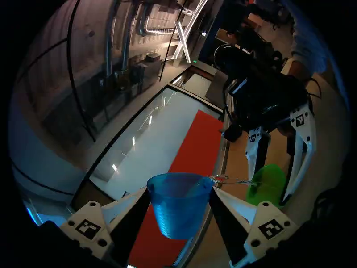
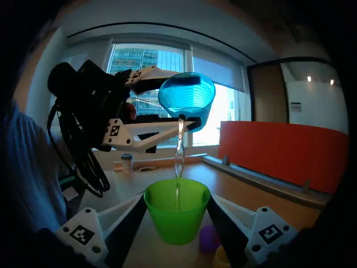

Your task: Pour water

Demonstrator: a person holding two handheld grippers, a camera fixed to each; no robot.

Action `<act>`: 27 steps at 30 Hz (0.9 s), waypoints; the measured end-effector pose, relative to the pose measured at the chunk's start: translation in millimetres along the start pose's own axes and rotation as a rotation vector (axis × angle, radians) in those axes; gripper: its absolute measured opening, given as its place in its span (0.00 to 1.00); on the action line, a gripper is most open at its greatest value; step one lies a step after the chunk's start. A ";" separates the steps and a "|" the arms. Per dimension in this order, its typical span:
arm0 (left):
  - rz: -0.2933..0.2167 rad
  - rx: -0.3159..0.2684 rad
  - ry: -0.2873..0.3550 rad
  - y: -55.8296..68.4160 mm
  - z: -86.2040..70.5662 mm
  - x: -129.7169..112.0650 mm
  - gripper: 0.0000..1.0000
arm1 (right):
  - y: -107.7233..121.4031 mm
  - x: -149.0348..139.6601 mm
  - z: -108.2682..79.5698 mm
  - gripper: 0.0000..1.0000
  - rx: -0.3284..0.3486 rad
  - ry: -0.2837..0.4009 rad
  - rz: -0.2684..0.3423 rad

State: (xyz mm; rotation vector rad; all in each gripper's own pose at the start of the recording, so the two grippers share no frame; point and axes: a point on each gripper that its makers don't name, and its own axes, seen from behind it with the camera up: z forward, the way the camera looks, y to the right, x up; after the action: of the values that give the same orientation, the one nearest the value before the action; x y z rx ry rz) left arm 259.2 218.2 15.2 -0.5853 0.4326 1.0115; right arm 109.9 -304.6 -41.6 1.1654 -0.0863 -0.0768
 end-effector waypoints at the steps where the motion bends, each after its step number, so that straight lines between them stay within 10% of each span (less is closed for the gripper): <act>1: 0.007 0.001 0.001 -0.4 -0.1 0.7 0.86 | 0.1 0.0 -0.2 0.91 0.000 0.000 0.000; 27: 0.162 0.033 0.015 -16.6 -3.2 17.3 0.86 | 1.9 2.9 -3.1 0.91 -0.005 0.016 -0.010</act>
State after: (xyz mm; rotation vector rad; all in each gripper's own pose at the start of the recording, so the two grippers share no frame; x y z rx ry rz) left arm 281.7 220.9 6.8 -0.5348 0.5148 1.1532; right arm 113.1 -301.4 -41.0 1.1615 -0.0665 -0.0763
